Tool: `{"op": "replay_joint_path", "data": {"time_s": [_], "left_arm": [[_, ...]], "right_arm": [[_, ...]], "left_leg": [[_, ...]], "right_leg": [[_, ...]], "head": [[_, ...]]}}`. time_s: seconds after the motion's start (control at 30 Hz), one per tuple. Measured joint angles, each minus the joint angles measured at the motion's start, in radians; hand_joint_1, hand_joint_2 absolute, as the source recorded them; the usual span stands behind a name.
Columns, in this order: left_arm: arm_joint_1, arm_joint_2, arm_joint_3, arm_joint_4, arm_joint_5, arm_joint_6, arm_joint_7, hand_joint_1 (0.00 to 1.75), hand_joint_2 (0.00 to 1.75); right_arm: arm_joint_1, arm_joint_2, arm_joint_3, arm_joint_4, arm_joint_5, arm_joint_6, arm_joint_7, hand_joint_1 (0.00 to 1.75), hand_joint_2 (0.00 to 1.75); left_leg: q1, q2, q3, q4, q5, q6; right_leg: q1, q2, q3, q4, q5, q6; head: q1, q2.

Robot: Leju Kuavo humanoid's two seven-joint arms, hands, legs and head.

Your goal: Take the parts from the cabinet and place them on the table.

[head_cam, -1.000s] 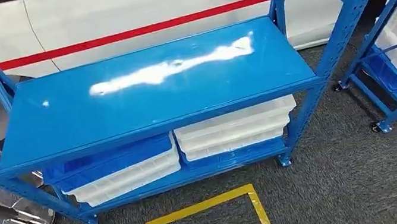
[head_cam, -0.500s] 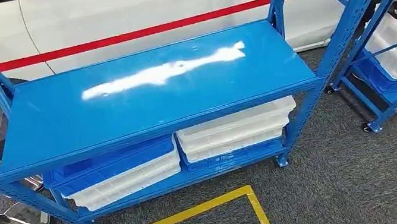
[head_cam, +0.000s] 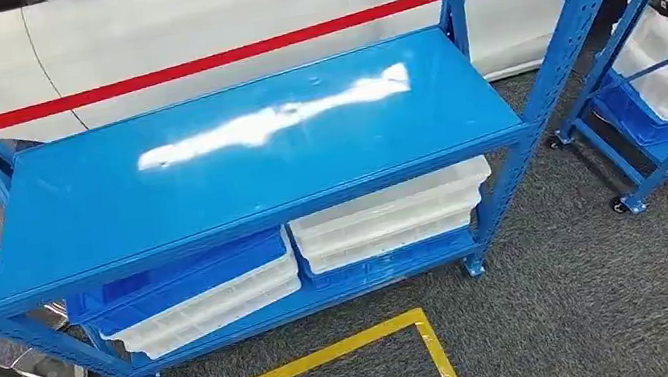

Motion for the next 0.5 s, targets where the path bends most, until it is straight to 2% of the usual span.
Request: {"op": "replay_joint_path", "data": {"time_s": [0.1, 0.13, 0.17, 0.2, 0.33, 0.5], "left_arm": [[0.0, -0.002, 0.0, -0.002, 0.001, 0.0, 0.002, 0.0, 0.0], [0.0, -0.002, 0.0, -0.002, 0.002, 0.0, 0.002, 0.0, 1.75], [0.0, -0.002, 0.0, -0.002, 0.002, 0.0, 0.004, 0.0, 1.75], [0.0, -0.002, 0.0, -0.002, 0.003, 0.0, 0.005, 0.0, 1.75], [0.001, -0.004, -0.006, -0.007, 0.014, 0.003, 0.01, 0.0, 1.75], [0.01, -0.004, -0.095, -0.019, 0.104, 0.01, 0.034, 0.0, 1.75]], "right_arm": [[-0.001, 0.0, -0.003, 0.0, 0.001, 0.001, -0.001, 0.0, 0.0], [-0.001, 0.0, -0.005, 0.0, 0.002, 0.002, -0.001, 0.0, 0.0], [-0.001, 0.0, -0.006, 0.0, 0.003, 0.002, -0.001, 0.0, 0.0], [-0.001, 0.0, -0.007, 0.0, 0.003, 0.002, -0.001, 0.0, 1.75], [-0.001, -0.001, -0.005, 0.001, 0.0, 0.001, -0.001, 0.0, 1.75], [0.001, -0.017, 0.062, 0.002, -0.078, -0.006, -0.005, 0.0, 1.75]], "left_leg": [[0.001, 0.0, 0.002, -0.002, 0.001, -0.005], [0.001, 0.0, 0.002, -0.003, 0.001, -0.006], [0.001, 0.0, 0.002, -0.003, 0.001, -0.006], [0.002, 0.0, 0.002, -0.003, 0.001, -0.007], [0.002, 0.0, 0.002, -0.003, 0.0, -0.009], [0.002, 0.0, 0.002, -0.003, 0.0, -0.009]], "right_leg": [[0.001, 0.0, 0.001, 0.0, -0.001, -0.004], [0.001, 0.0, 0.001, 0.001, -0.001, -0.004], [0.002, 0.0, 0.001, 0.001, -0.002, -0.004], [0.002, 0.0, 0.001, 0.001, -0.002, -0.004], [0.003, 0.0, 0.001, 0.001, -0.002, -0.005], [0.003, 0.0, 0.001, 0.0, -0.002, -0.005]], "head": [[0.0, 0.0], [0.0, 0.0], [0.0, 0.0], [0.0, 0.0], [0.0, 0.0], [0.0, 0.0]]}}
